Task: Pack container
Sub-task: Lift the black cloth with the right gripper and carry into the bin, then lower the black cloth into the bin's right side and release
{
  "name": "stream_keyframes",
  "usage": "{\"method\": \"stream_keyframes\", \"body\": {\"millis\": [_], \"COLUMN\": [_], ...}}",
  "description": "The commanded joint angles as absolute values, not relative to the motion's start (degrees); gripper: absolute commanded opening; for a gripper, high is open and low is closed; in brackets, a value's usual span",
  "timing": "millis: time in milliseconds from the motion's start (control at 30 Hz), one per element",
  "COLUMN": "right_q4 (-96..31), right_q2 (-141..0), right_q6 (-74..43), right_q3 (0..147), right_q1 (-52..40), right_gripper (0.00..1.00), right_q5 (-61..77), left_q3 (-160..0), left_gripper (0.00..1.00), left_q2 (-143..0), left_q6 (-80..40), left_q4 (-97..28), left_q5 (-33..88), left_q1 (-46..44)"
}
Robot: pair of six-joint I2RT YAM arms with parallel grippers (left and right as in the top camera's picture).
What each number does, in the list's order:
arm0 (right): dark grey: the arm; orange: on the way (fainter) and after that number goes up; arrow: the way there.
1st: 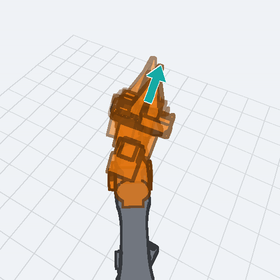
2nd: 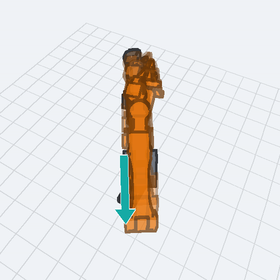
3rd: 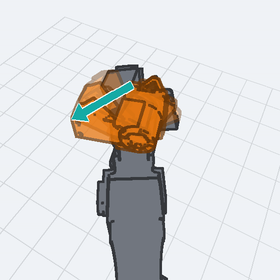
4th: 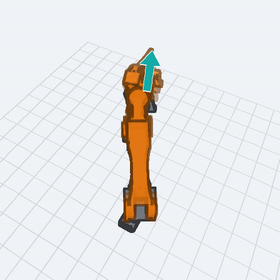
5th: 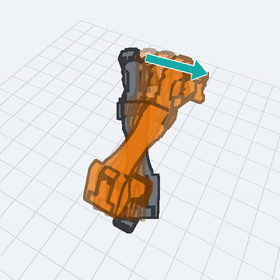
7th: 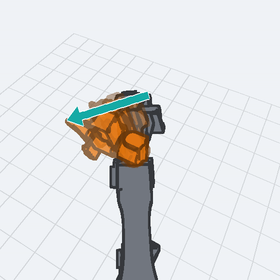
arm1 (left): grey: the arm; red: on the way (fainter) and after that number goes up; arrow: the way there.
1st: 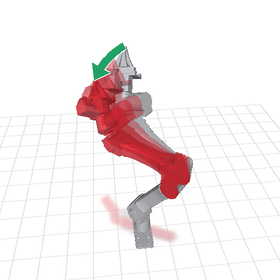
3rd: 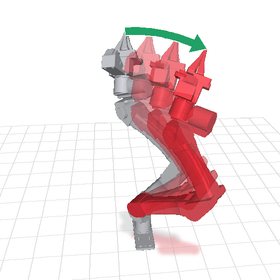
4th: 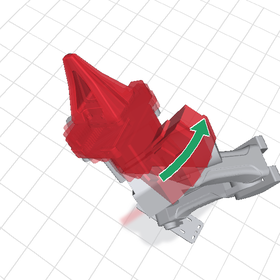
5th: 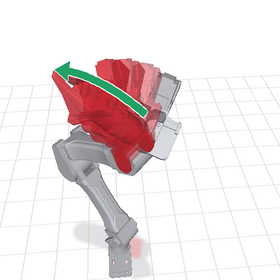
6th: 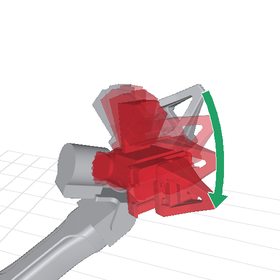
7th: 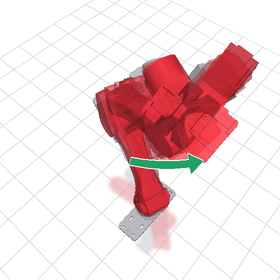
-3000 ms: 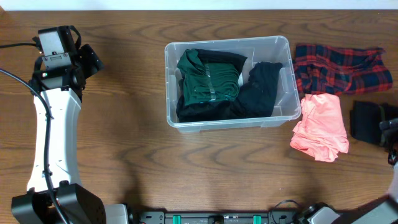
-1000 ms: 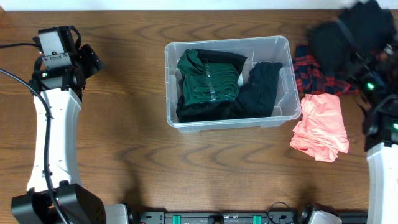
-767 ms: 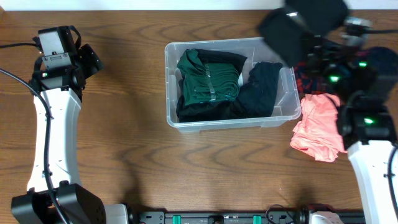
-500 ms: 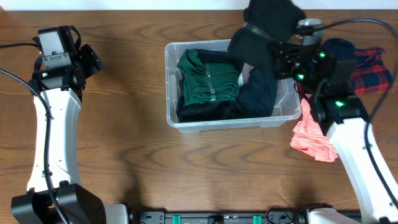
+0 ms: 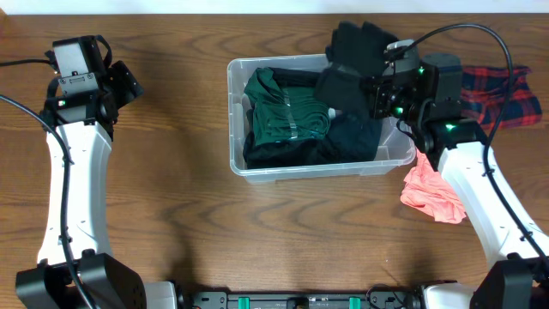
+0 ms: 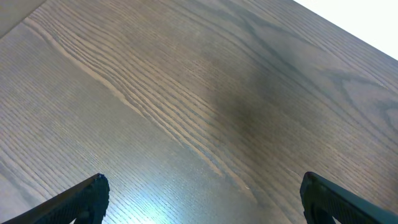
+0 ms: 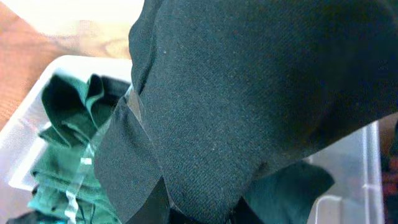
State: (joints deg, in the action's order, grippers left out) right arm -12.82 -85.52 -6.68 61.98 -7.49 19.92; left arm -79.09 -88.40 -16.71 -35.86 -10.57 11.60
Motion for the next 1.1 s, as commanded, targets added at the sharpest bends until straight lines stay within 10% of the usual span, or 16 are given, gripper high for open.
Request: {"method": "stream_keyframes", "body": {"millis": [0,1067], "right_q4": [-14.1,-14.7], "right_q2": [-85.6,-96.9], "right_q6": [-4.2,15.2], "right_q3": [63.5,63.5], "right_q1": [-8.0,-7.9], "right_gripper": [0.01,0.01], "right_q5": [21.7,5.4], "left_q3": [-79.2,-79.2], "left_gripper": [0.98,0.98], "left_q2": [-88.1,-88.1], "left_q6": [-16.6,-16.6], "left_q4": [-36.0,-36.0], "left_q5": [-11.2,-11.2], "left_q1": [11.8,11.8]}}
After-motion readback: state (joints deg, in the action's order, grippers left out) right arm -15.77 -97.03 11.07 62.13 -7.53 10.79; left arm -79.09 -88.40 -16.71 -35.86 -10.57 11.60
